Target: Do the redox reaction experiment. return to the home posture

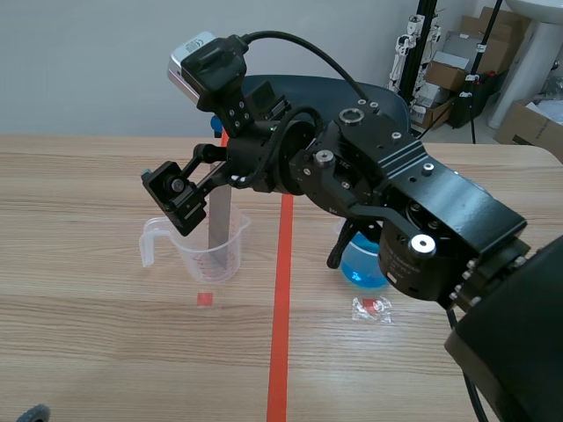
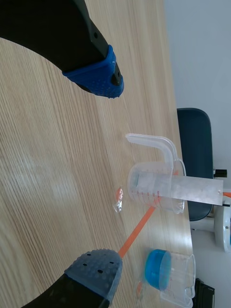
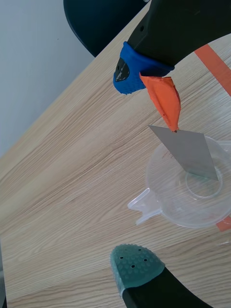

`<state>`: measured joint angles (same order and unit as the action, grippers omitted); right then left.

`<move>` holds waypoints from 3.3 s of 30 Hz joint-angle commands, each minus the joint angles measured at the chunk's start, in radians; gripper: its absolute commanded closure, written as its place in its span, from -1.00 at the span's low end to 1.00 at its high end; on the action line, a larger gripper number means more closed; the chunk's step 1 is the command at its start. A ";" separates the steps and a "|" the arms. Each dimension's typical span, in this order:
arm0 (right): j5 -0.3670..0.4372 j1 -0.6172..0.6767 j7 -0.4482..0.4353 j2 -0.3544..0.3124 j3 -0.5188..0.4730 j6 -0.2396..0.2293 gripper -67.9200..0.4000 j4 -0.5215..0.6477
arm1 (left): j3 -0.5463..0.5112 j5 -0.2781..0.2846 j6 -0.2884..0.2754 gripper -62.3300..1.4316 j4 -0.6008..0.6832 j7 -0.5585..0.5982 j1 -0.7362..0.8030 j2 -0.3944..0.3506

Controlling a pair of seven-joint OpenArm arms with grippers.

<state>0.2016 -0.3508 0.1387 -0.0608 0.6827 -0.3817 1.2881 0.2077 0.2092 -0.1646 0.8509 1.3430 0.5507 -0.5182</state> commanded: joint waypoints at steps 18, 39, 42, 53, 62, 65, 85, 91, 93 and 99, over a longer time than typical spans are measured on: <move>0.008 -0.020 -0.015 0.002 -0.007 0.000 -1.00 0.011 | -0.008 0.003 -0.002 -1.00 0.019 0.021 0.000 0.000; 0.058 -0.019 -0.057 -0.063 -0.007 -0.001 -1.00 0.079 | -0.008 0.003 -0.002 -1.00 0.019 0.018 -0.003 0.000; 0.064 -0.012 -0.058 -0.085 -0.007 -0.001 -1.00 0.111 | -0.008 0.003 -0.002 -1.00 0.019 0.023 -0.005 0.000; 0.064 0.069 -0.076 -0.190 -0.010 0.000 -1.00 0.271 | -0.008 0.023 -0.002 -1.00 0.150 0.000 -0.025 -0.004; 0.064 0.206 -0.159 -0.291 -0.071 0.000 -1.00 0.401 | -0.008 0.041 0.051 -1.00 0.393 -0.248 -0.027 -0.071; 0.064 0.262 -0.187 -0.315 -0.110 0.000 -1.00 0.435 | -0.009 0.041 0.057 -1.00 0.460 -0.332 -0.027 -0.090; -0.057 0.634 -0.380 -0.316 -0.428 -0.011 -1.00 0.517 | -0.010 0.038 0.156 -1.00 0.729 -0.633 0.045 -0.168; -0.121 0.731 -0.435 -0.298 -0.504 -0.010 -1.00 0.554 | -0.010 0.037 0.186 -1.00 0.797 -0.690 0.078 -0.212; -0.148 0.757 -0.457 -0.292 -0.526 -0.010 -1.00 0.558 | -0.010 0.037 0.204 -1.00 0.818 -0.689 0.102 -0.232; -0.237 0.827 -0.514 -0.277 -0.571 0.012 -1.00 0.566 | -0.010 0.037 0.222 -1.00 0.846 -0.691 0.141 -0.288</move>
<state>-0.0429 0.4767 -0.3500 -0.3374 0.1165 -0.3782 1.8301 0.2058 0.2428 0.0471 1.6844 0.6365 0.6960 -0.8028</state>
